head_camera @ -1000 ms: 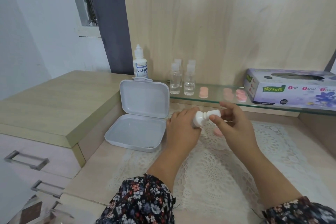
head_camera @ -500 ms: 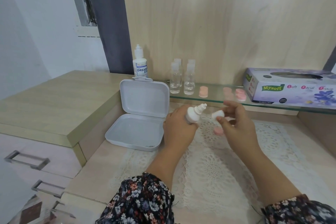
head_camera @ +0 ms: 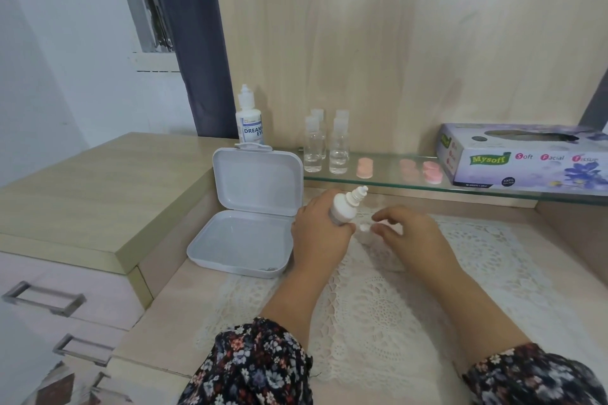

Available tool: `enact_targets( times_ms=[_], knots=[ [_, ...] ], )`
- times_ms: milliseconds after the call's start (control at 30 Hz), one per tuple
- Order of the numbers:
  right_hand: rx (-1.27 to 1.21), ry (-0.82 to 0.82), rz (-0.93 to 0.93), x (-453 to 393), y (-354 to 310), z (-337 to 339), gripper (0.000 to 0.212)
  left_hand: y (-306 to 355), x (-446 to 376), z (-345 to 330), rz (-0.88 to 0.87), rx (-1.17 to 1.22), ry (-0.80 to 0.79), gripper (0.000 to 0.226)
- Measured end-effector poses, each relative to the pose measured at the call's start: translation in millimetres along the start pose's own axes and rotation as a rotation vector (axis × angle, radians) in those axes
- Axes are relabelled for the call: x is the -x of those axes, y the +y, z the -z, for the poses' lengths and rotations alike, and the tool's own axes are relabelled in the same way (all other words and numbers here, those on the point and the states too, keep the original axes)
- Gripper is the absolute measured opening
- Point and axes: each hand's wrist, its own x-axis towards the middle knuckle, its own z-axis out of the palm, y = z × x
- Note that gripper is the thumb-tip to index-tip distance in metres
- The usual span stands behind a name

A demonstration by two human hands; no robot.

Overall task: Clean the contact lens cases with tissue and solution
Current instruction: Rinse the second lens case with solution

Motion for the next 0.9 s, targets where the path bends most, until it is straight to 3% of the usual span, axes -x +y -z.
enact_targets(
  times_ms=[133,267,433,533,700,900],
  knots=[
    [-0.078,0.033,-0.05,10.1,14.1,34.6,0.007,-1.6,-1.3,1.2,-0.002,0.024,-0.005,0.043],
    [-0.023,-0.108,-0.091,25.4,28.7,55.2,0.006,-0.8,-2.6,1.5,-0.017,0.023,-0.029,0.039],
    [0.034,-0.31,-0.163,30.2,35.3,52.4,0.037,1.3,-2.6,-2.0,0.017,0.018,-0.064,0.049],
    [0.082,-0.353,-0.141,27.6,36.7,49.2,0.035,1.7,-3.7,-2.9,0.001,0.026,-0.081,0.044],
    [0.051,-0.29,-0.134,27.1,38.6,45.7,0.021,0.7,-5.2,-2.8,-0.067,0.038,-0.097,0.035],
    [-0.419,-0.058,-0.258,22.9,32.7,48.5,0.018,3.4,-6.8,-0.2,-0.088,0.102,-0.144,0.036]
  ],
)
